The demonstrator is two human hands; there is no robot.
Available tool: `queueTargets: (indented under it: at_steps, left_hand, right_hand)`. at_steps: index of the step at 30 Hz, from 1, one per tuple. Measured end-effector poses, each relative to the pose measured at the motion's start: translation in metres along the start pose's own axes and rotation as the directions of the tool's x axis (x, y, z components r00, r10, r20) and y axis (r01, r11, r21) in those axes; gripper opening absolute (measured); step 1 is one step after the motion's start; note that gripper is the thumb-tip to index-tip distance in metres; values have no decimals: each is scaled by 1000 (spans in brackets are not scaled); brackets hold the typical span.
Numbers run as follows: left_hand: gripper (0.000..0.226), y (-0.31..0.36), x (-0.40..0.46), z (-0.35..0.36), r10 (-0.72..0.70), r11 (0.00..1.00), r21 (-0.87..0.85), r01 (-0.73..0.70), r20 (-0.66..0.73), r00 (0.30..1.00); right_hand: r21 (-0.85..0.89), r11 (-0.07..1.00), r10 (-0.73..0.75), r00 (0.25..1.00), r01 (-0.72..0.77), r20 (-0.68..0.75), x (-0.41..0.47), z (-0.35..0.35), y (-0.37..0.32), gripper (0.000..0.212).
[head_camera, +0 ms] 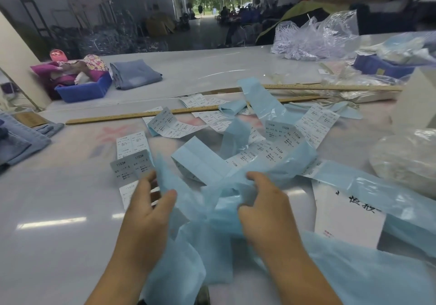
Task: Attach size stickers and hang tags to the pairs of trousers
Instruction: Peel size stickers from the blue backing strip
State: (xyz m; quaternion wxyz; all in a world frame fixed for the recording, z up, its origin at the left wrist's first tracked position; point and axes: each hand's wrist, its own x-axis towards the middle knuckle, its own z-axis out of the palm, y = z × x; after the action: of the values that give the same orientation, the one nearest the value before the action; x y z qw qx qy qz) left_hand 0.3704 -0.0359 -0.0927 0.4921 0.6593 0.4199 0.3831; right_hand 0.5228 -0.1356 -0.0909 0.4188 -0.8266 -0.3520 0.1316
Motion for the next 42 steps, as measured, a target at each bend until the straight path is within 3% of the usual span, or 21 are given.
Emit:
queueTargets:
  at_steps: [2, 4, 8, 11, 14, 17, 20, 21, 23, 24, 27, 29, 32, 35, 36, 38, 40, 42]
  left_hand:
    - [55, 1, -6, 8, 62, 996, 48, -71, 168, 984]
    - [57, 2, -10, 13, 69, 991, 89, -96, 266, 961]
    - [40, -2, -9, 13, 13, 992, 120, -38, 206, 978]
    - [25, -4, -7, 8, 25, 978, 206, -24, -2, 1000]
    - [19, -2, -1, -6, 15, 959, 274, 70, -297, 955]
    - [38, 3, 8, -5, -12, 897, 399, 189, -406, 914]
    - [89, 19, 8, 25, 152, 761, 646, 58, -264, 952]
    - [93, 25, 9, 39, 249, 699, 714, -50, -178, 952]
    - [79, 37, 15, 67, 346, 527, 808, -264, 79, 935]
    - [65, 40, 22, 81, 316, 465, 817, -342, 208, 926]
    - [39, 49, 41, 126, -39, 582, 759, -292, 385, 922]
    - [52, 44, 52, 150, -198, 548, 805, -230, 391, 899]
    - [82, 34, 69, 167, -227, 419, 884, -208, 324, 918]
    - [55, 34, 84, 172, -142, 225, 912, -344, 380, 914]
    - [42, 36, 88, 171, -96, 213, 901, -378, 404, 910]
    - [26, 43, 100, 161, 26, 285, 889, -359, 368, 930]
    - [25, 53, 116, 140, 106, 330, 908, -258, 236, 966]
    - [30, 59, 131, 117, 154, 334, 932, -144, 96, 983]
  right_hand:
    - [190, 971, -168, 981, 147, 101, -6, 8, -13, 53]
    - [351, 911, -307, 923, 215, 231, -14, 15, -22, 54]
    - [369, 916, -303, 874, 157, 381, -16, 12, -17, 60]
    - [325, 937, -214, 944, 126, 252, -8, -2, -10, 56]
    - [142, 988, -59, 998, 58, 3, 0, -31, 8, 44]
    - [-146, 986, 71, 993, -85, -97, 17, -65, 39, 44]
    - [-214, 968, 132, 991, -130, -3, 34, -83, 51, 45]
    - [-192, 973, 132, 991, -125, 26, 39, -83, 51, 46]
    - [-193, 977, 111, 991, -96, 70, 47, -80, 49, 47]
    - [-220, 973, 92, 991, -69, 96, 51, -77, 48, 48]
    - [-286, 958, 50, 981, 6, 189, 62, -67, 43, 44]
    - [-317, 948, 43, 973, 32, 227, 67, -63, 40, 35]
    - [-320, 941, -4, 950, 109, 313, 72, -60, 42, 30]
    - [-308, 935, -68, 940, 178, 335, 75, -63, 46, 35]
    - [-334, 927, -81, 959, 173, 270, 78, -67, 50, 35]
    - [-491, 861, -91, 989, 137, 116, 86, -79, 57, 33]
    - [-713, 698, -23, 998, 58, 59, 94, -90, 66, 38]
    - [-785, 619, 103, 994, -34, 38, 99, -94, 72, 45]
